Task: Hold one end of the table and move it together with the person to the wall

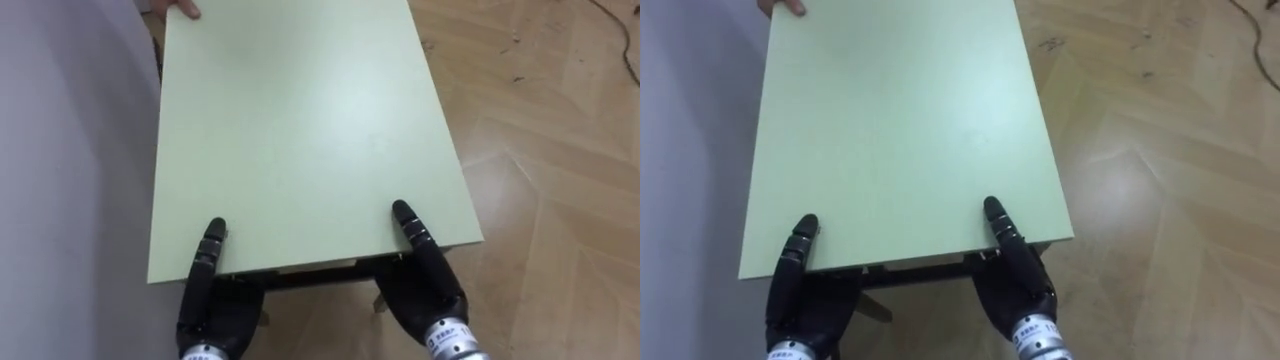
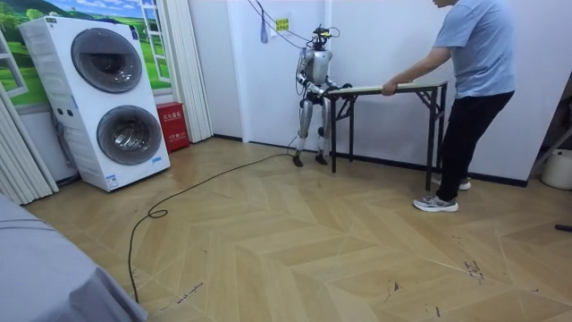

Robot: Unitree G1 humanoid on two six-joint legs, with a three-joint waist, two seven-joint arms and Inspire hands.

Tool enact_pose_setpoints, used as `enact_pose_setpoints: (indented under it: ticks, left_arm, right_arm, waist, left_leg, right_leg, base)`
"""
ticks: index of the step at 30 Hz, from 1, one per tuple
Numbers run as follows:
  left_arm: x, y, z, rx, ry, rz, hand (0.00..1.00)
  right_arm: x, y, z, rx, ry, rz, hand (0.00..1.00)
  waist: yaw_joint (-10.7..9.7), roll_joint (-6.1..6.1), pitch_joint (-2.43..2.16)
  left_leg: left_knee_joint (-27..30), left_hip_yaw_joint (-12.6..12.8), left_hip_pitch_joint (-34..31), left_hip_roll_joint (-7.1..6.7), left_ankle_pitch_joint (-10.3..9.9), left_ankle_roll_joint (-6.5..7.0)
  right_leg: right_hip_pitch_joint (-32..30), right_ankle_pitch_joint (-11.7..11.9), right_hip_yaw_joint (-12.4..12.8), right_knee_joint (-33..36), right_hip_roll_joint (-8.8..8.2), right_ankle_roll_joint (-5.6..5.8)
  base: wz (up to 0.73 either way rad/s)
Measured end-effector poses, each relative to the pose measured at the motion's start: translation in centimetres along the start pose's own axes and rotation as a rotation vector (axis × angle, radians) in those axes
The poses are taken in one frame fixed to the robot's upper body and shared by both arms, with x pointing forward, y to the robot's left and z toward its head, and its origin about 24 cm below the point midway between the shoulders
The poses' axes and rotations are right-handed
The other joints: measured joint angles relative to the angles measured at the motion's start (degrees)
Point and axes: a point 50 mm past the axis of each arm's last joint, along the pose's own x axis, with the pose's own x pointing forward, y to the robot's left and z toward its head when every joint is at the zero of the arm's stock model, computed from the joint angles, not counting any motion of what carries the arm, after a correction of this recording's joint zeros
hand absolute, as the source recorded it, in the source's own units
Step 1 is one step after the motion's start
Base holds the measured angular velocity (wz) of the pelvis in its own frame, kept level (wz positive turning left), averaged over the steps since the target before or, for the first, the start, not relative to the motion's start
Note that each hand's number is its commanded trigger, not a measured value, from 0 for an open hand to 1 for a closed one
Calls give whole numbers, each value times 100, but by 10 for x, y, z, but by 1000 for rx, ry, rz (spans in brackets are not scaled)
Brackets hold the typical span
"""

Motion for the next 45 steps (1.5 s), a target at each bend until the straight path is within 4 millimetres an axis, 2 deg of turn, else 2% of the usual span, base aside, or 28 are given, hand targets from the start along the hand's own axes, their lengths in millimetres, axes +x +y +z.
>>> enact_pose_setpoints:
  ticks: [2, 3, 4, 6, 7, 8, 9, 10, 11, 12, 13, 14, 16, 20, 23, 24, 27, 29, 30, 31, 32, 34, 35, 36, 37, 41, 43, 45]
  left_arm:
    - [2, -1, 1, 6, 10, -3, 100]
    - [2, -1, 1, 10, 14, -3, 100]
    - [3, -3, 0, 14, 21, -7, 100]
    - [7, -6, 0, 24, 36, -15, 100]
    - [8, -6, -2, 19, 44, -11, 100]
    - [8, -5, -4, 16, 49, -6, 100]
    - [7, -5, -4, 17, 54, -6, 100]
    - [9, -6, -3, 31, 59, -10, 100]
    - [9, -6, -3, 40, 66, -12, 100]
    - [10, -5, 0, 47, 69, -8, 100]
    - [11, -5, -1, 44, 73, -1, 100]
    - [11, -5, 0, 41, 68, 1, 100]
    - [11, -6, -2, 46, 66, 0, 100]
    - [12, -5, -4, 40, 68, 19, 100]
    - [13, -4, -7, 37, 76, 31, 100]
    - [13, -4, -8, 37, 79, 33, 100]
    - [14, -4, -9, 40, 85, 37, 100]
    - [14, -2, -11, 44, 91, 44, 100]
    - [15, -1, -12, 45, 97, 48, 100]
    - [16, 0, -13, 51, 106, 55, 100]
    - [16, 1, -14, 54, 111, 57, 100]
    - [16, 2, -16, 66, 124, 60, 100]
    - [17, 2, -16, 71, 128, 59, 100]
    - [19, 3, -18, 78, 137, 65, 100]
    - [21, 6, -21, 84, 149, 75, 100]
    - [21, 10, -22, 94, 150, 93, 100]
    - [21, 14, -23, 108, 152, 101, 100]
    - [20, 15, -22, 111, 151, 94, 100]
  right_arm:
    - [0, -1, 0, 8, 0, -3, 100]
    - [0, -1, 0, 12, 0, -6, 100]
    - [-1, -2, 0, 14, -2, -7, 100]
    - [0, -2, 4, 9, -16, -8, 100]
    - [-1, -4, 7, 1, -23, -14, 100]
    - [0, -4, 8, -2, -25, -16, 100]
    - [0, -6, 8, -1, -28, -12, 100]
    - [-1, -9, 7, 5, -33, -15, 100]
    - [-2, -9, 6, 13, -33, -16, 100]
    - [-3, -9, 3, 20, -30, -20, 100]
    - [-3, -10, 3, 17, -30, -22, 100]
    - [-3, -10, 3, 16, -32, -23, 100]
    - [-3, -11, 6, 16, -36, -26, 100]
    - [-4, -12, 6, 13, -35, -37, 100]
    - [-5, -14, 7, 11, -37, -51, 100]
    - [-6, -14, 7, 11, -39, -53, 100]
    - [-7, -16, 8, 16, -44, -61, 100]
    - [-9, -18, 9, 19, -47, -70, 100]
    - [-10, -19, 9, 17, -48, -75, 100]
    - [-11, -21, 9, 21, -49, -87, 100]
    - [-12, -23, 8, 25, -49, -93, 100]
    - [-15, -25, 8, 33, -55, -106, 100]
    - [-16, -26, 8, 39, -58, -109, 100]
    - [-18, -28, 8, 46, -62, -117, 100]
    - [-20, -32, 8, 55, -68, -132, 100]
    - [-22, -38, 6, 63, -66, -140, 100]
    - [-24, -43, 3, 71, -63, -149, 100]
    - [-25, -44, 1, 77, -63, -147, 100]
  waist:
    - [11, 8, 0]
    - [-6, 21, 4]
    - [-103, 50, 12]
    - [-267, 45, 11]
    - [-364, 59, -19]
    - [-450, 89, -35]
    - [-655, 143, -46]
    - [-779, 156, -45]
    - [-781, 138, -39]
    - [-746, 104, -45]
    - [-693, 112, -42]
    - [-678, 126, -39]
    - [-627, 173, -47]
    - [-635, 172, -47]
    - [-635, 174, -45]
    - [-624, 177, -44]
    - [-638, 195, -36]
    - [-620, 201, -38]
    - [-611, 224, -23]
    - [-616, 243, -13]
    - [-622, 248, -11]
    - [-761, 256, -6]
    - [-816, 255, -6]
    - [-922, 255, -7]
    - [-967, 257, -12]
    - [-945, 230, -9]
    - [-939, 198, -6]
    - [-927, 187, -6]
  left_leg:
    - [37, -205, -43, -34, 16, -24]
    - [39, -439, -50, -61, 39, -58]
    - [22, -791, -61, -107, 84, -118]
    - [-84, -1111, -82, -169, 211, -191]
    - [-134, -973, -149, -225, 279, -187]
    - [-206, -487, -201, -158, 347, -132]
    - [-458, 933, -186, 81, 476, 56]
    - [-640, 2205, -118, 286, 555, 178]
    - [-692, 2476, -79, 330, 565, 190]
    - [-710, 2431, -22, 322, 564, 186]
    - [-709, 2184, 13, 276, 560, 184]
    - [-711, 2135, 16, 261, 553, 189]
    - [-782, 2094, 16, 262, 483, 282]
    - [-804, 2079, 80, 265, 465, 299]
    - [-805, 2058, 154, 267, 395, 330]
    - [-796, 2051, 158, 263, 357, 345]
    - [-773, 2056, 167, 214, 295, 368]
    - [-765, 2052, 197, 193, 263, 368]
    - [-780, 2020, 239, 189, 260, 371]
    - [-799, 1851, 317, 184, 240, 375]
    - [-797, 1763, 346, 177, 210, 372]
    - [-780, 1541, 348, 136, 168, 368]
    - [-771, 1460, 350, 112, 165, 363]
    - [-752, 1306, 375, 67, 158, 351]
    - [-752, 1172, 453, 49, 140, 321]
    - [-775, 1193, 572, 92, 103, 265]
    - [-806, 1223, 710, 118, 50, 212]
    - [-812, 1228, 739, 171, -65, 261]
  right_leg:
    - [2, -10, -66, 90, 31, -16]
    - [-54, -68, -111, 244, 63, -97]
    - [-94, -198, -87, 142, 241, -242]
    - [-290, -139, -77, -239, 540, -437]
    - [-354, -4, -311, -200, 533, -635]
    - [-310, -6, -522, -194, 492, -629]
    - [-232, -8, -908, -205, 449, -626]
    - [-172, -18, -1069, -184, 478, -621]
    - [-142, -29, -1046, -185, 502, -623]
    - [-96, -59, -990, -190, 533, -609]
    - [-110, -81, -903, -189, 537, -593]
    - [-110, -89, -861, -187, 537, -596]
    - [-97, -116, -894, -165, 568, -604]
    - [-118, -128, -885, -17, 540, -584]
    - [-282, -253, -815, 304, 454, -394]
    - [-329, -275, -707, 292, 423, -372]
    - [-653, -255, -664, 334, 91, -363]
    - [-668, -276, -674, 601, 37, -346]
    - [-774, -299, -669, 889, -23, -306]
    - [-1004, -364, -502, 1337, -67, -215]
    - [-1083, -402, -352, 1431, -56, -192]
    - [-1385, -368, 118, 1075, -27, -218]
    - [-1444, -310, 204, 933, -17, -239]
    - [-1533, -7, 292, 785, -28, -231]
    - [-1465, 125, 320, 806, -2, -276]
    - [-1165, 122, 246, 654, 38, -271]
    - [-953, 122, 307, 466, 100, -271]
    - [-892, 122, 327, 403, 164, -271]
  base:
    - [62]
    - [92]
    - [108]
    - [129]
    - [130]
    - [138]
    - [146]
    - [129]
    - [80]
    - [24]
    - [11]
    - [0]
    - [0]
    - [0]
    - [-7]
    - [-13]
    - [-1]
    - [3]
    - [0]
    - [8]
    - [19]
    - [41]
    - [68]
    - [75]
    - [60]
    - [15]
    - [4]
    - [0]
